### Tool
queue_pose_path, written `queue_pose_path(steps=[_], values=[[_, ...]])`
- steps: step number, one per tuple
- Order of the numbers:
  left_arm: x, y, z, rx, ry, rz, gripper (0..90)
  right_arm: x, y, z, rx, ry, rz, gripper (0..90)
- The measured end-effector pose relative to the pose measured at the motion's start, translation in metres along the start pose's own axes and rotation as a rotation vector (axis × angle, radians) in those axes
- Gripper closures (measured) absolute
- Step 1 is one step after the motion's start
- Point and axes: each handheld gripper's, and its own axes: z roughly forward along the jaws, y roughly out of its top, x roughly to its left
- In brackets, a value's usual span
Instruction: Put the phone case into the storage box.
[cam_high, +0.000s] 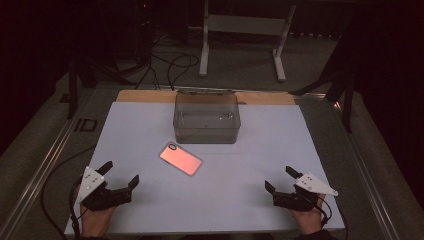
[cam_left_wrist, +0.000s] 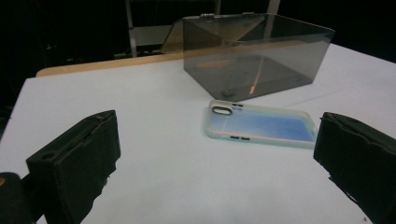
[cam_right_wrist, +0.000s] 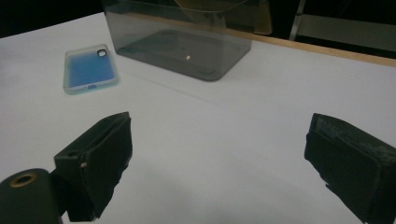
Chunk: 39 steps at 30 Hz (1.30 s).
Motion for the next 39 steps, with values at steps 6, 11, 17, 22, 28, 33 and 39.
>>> queue_pose_path(steps=[6,11,17,22,28,33,39], values=[[0.000,0.005,0.005,0.012,-0.008,0.016,1.2,0.000,-0.001,0.000,0.003,0.001,0.005,7.5],[-0.001,0.009,0.005,0.007,-0.012,0.027,1.2,0.000,-0.001,0.001,0.001,0.001,0.000,7.5],[-0.001,0.015,0.007,0.007,-0.019,0.029,1.1,0.000,-0.001,0.001,0.004,0.004,-0.005,7.5],[-0.002,0.020,0.010,0.004,-0.020,0.036,1.0,0.000,-0.001,0.001,0.004,0.004,-0.006,7.5],[-0.002,0.021,0.018,0.020,-0.027,0.046,1.2,0.000,-0.001,0.002,0.006,0.005,-0.008,7.5],[-0.003,0.023,0.024,0.023,-0.029,0.051,1.1,0.000,-0.001,0.002,0.006,0.005,-0.009,7.5],[-0.002,0.026,0.028,0.024,-0.030,0.054,1.1,0.001,-0.001,0.002,0.008,0.007,-0.007,7.5]])
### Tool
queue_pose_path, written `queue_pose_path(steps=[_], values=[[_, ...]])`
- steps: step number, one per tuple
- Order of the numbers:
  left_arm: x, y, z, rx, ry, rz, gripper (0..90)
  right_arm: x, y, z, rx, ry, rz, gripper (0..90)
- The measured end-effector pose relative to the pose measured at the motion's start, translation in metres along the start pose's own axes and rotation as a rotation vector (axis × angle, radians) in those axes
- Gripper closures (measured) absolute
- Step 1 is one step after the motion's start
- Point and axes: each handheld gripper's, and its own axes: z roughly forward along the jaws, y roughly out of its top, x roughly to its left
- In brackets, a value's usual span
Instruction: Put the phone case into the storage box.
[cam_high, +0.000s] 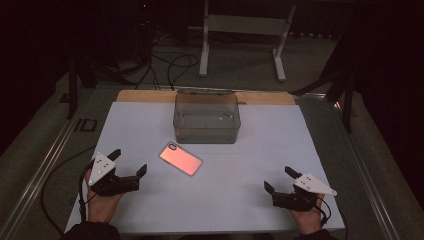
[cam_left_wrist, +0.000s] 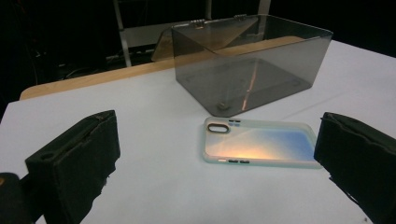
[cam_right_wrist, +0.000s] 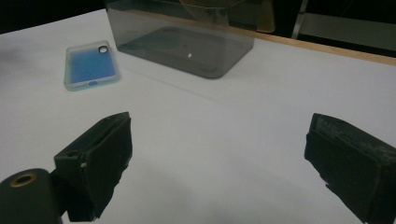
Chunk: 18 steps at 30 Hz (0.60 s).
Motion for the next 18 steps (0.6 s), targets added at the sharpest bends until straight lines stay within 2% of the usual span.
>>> queue_pose_path(steps=[8,18], values=[[0.004,0.005,0.003,0.005,0.015,-0.005,1.1,0.000,0.000,0.000,0.001,-0.001,-0.001,7.5],[0.006,0.012,0.009,0.017,0.022,0.016,1.1,0.000,0.000,0.001,0.004,-0.001,-0.003,7.5]])
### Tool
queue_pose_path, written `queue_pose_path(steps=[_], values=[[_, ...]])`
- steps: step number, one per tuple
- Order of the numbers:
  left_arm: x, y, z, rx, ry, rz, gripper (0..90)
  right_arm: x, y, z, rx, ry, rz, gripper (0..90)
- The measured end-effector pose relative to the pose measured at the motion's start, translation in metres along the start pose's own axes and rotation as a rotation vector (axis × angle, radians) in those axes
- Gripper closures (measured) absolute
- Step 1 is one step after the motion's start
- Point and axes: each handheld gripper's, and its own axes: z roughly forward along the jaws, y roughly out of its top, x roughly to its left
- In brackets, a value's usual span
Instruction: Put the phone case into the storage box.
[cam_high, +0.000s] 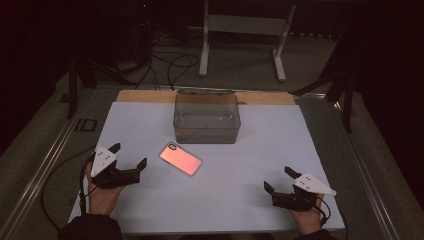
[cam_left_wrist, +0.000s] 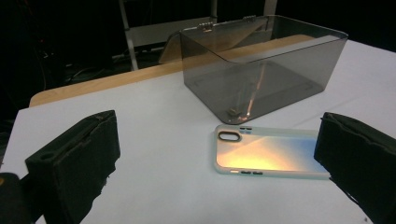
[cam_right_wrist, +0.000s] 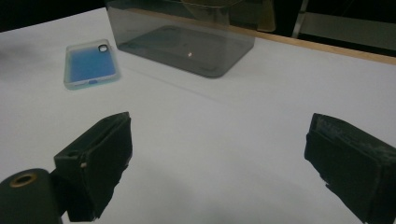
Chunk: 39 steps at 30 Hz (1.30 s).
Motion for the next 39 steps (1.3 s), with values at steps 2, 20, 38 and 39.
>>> queue_pose_path(steps=[2,20,38,39], values=[[0.000,0.001,0.002,0.004,0.000,0.004,1.1,0.000,0.000,0.000,0.000,0.000,0.001,7.5],[0.000,0.010,0.016,0.046,-0.019,0.031,1.2,0.000,0.000,0.000,0.005,0.003,0.003,7.5],[-0.001,0.015,0.030,0.073,-0.035,0.039,1.2,0.001,0.000,0.001,0.006,0.008,0.001,7.5],[-0.002,0.016,0.031,0.076,-0.037,0.043,1.2,0.001,0.000,0.001,0.007,0.008,0.001,7.5]])
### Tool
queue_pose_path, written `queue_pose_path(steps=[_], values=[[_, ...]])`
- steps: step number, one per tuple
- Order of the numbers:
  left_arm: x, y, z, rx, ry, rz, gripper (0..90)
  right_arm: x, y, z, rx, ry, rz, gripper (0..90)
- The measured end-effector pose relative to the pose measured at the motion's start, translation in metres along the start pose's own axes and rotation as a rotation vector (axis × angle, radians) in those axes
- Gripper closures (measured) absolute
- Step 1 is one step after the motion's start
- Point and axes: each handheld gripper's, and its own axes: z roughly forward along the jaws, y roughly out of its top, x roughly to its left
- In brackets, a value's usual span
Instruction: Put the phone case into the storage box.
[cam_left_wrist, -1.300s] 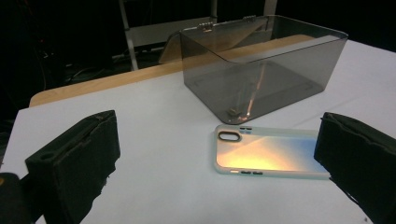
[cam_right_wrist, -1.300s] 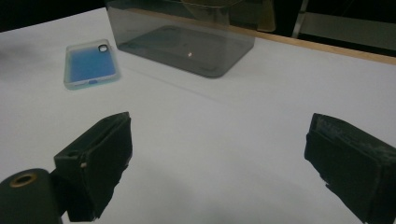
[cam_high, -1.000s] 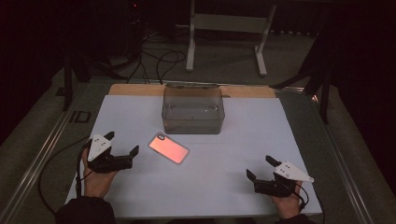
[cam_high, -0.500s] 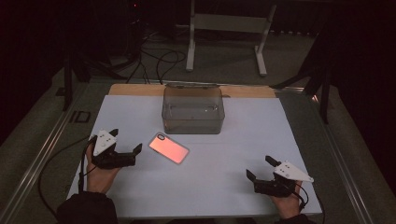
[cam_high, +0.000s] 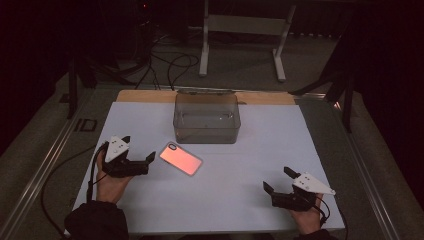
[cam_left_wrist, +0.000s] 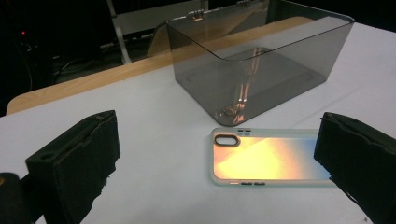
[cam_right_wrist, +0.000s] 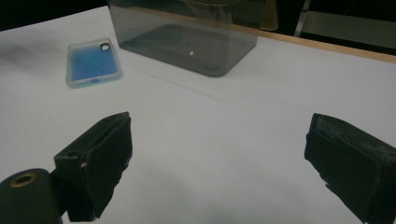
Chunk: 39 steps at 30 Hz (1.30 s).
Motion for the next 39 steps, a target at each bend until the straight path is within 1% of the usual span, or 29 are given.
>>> queue_pose_path(steps=[6,9,11,16,21,32,39], values=[[-0.001,0.000,0.005,0.008,-0.009,-0.001,1.2,0.000,0.000,0.000,0.002,0.002,0.000,7.5],[-0.001,0.000,0.007,0.015,-0.013,0.006,1.2,0.000,0.000,0.001,0.003,0.002,-0.002,7.5],[0.000,0.001,0.008,0.024,-0.012,0.014,1.2,0.000,0.000,0.001,0.002,0.003,-0.001,7.5],[0.001,0.003,0.011,0.024,-0.013,0.012,1.3,0.001,0.000,0.001,0.006,0.007,-0.004,7.5],[0.001,0.006,0.014,0.037,-0.011,0.021,1.3,0.001,0.000,0.002,0.006,0.009,-0.005,7.5],[0.004,0.006,0.023,0.064,-0.017,0.015,1.3,0.001,0.000,0.002,0.006,0.011,-0.004,7.5],[0.007,0.007,0.026,0.078,-0.012,0.019,1.3,0.001,0.000,0.002,0.006,0.012,-0.004,7.5]])
